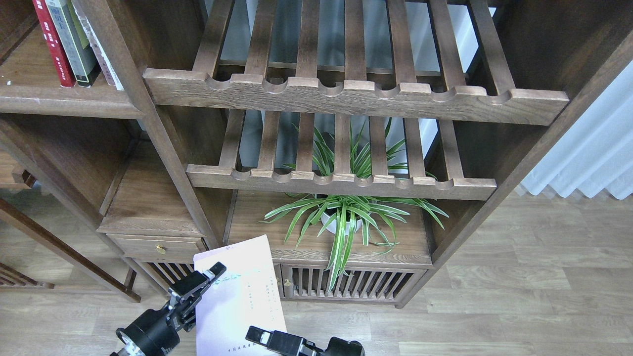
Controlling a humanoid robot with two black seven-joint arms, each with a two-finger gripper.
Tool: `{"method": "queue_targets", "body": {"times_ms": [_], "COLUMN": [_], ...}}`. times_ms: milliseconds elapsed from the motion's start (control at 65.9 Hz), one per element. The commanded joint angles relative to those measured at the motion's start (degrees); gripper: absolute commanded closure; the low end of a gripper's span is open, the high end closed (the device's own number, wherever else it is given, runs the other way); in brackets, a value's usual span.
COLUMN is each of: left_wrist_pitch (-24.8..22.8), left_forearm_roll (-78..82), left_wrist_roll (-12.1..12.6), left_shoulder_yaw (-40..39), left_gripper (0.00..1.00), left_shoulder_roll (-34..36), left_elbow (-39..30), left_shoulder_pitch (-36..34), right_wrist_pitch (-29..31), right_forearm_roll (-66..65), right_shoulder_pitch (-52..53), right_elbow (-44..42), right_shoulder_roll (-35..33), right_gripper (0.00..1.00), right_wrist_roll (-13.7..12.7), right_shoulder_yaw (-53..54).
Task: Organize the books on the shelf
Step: 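Grip the white book with both grippers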
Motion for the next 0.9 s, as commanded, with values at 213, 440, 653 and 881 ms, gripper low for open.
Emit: {"method": "queue_targets", "body": {"times_ms": [213, 440, 653, 881], "left_wrist_pitch": [0.0, 0.0, 0.0, 0.0], "left_forearm_roll": [-0.1, -0.1, -0.1, 0.0], "left_wrist_roll": [-0.6, -0.8, -0.8, -0.5], "left_shoulder_yaw": [-0.2, -0.5, -1.5, -4.6], "left_gripper": [0.91, 0.9, 0.9, 0.9], "left_shoulder_roll": [3.1, 4.5, 4.7, 6.6], "left_elbow": [-0.5, -0.8, -0.7, -0.2], "left_shoulder_pitch": [0.6, 1.3, 1.1, 1.2], "right_wrist_pitch": [0.0, 0.0, 0.0, 0.0], "right_forearm_roll": [0.4, 0.6, 0.7, -2.8], "right_shoulder_pitch": [1.0, 1.8, 1.7, 1.5], "right_elbow": [-0.2, -0.7, -1.0, -0.9], "right_shoulder_roll": [0.0, 0.0, 0.0, 0.0], "right_gripper": [0.93, 0.93, 0.8, 0.0], "right_wrist_roll": [0.2, 0.2, 0.3, 1.0], "right_shoulder_yaw": [1.2, 1.8, 1.8, 1.7]}}
